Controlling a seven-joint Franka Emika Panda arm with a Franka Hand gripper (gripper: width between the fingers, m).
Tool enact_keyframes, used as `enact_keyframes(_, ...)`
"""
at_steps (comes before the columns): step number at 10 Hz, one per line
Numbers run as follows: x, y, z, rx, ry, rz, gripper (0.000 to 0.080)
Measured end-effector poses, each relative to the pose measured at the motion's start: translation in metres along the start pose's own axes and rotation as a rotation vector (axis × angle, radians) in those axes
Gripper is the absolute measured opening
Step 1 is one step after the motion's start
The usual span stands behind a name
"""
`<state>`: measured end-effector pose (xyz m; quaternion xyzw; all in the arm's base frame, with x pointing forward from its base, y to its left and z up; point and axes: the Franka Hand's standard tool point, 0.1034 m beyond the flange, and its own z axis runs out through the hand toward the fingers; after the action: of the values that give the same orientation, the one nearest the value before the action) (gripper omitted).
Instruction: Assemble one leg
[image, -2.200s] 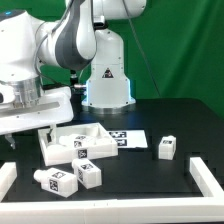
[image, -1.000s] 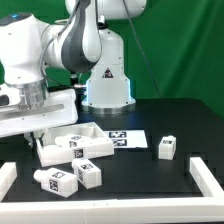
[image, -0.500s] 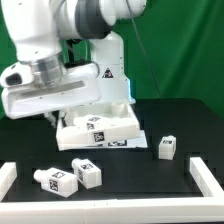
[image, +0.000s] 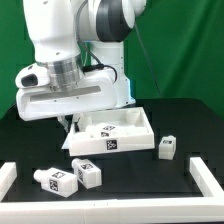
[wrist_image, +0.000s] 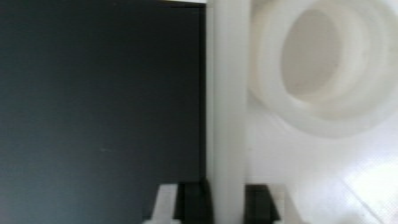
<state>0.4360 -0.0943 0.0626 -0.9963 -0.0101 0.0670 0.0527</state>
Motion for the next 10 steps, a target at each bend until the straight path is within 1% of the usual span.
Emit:
enact_keyframes(1, 0.002, -0.001, 0.000, -0.009, 0.003, -0.003, 0.0054)
enact_keyframes(2, 0.011, -0.011, 0.000, -0.041, 0.014, -0.021, 0.0054)
enact_keyframes(3, 0.024, -0.027, 0.002, -0.057, 0.015, -0.034, 0.0054)
enact_keyframes(4, 0.043, -0.042, 0.002, -0.068, 0.025, -0.037, 0.0054)
enact_keyframes(5, 0.059, -0.050, -0.001, -0.072, 0.042, -0.077, 0.0054)
enact_keyframes(6, 0.065, -0.048, -0.005, -0.068, 0.058, -0.113, 0.0054)
enact_keyframes(7, 0.060, -0.047, -0.001, -0.067, 0.048, -0.102, 0.0054)
enact_keyframes(10, 0.059, -0.047, 0.001, -0.067, 0.041, -0.103, 0.0054)
